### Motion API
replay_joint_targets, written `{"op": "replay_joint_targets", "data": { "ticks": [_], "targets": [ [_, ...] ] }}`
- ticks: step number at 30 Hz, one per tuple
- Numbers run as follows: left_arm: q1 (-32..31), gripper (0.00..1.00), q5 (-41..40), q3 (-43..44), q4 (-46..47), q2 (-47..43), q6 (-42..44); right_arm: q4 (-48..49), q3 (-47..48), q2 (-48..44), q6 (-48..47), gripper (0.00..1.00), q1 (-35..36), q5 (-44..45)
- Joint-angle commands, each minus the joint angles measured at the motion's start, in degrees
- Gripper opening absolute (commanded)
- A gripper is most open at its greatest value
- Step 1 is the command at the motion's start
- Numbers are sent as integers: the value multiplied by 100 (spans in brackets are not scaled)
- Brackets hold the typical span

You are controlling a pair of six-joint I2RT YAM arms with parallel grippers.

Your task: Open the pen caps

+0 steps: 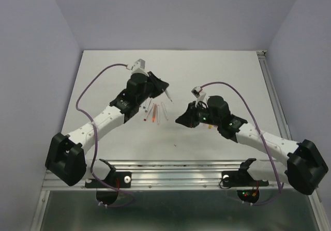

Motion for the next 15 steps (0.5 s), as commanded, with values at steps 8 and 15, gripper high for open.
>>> {"op": "replay_joint_targets", "data": {
  "ticks": [8,15],
  "targets": [
    [2358,0,-204,1064,-115,458,796,-1581,-1487,-2440,695,1,152,884],
    [1876,0,1107,363,-263,845,1262,-2416,-486,-678,713,1,143,2767]
  ]
}}
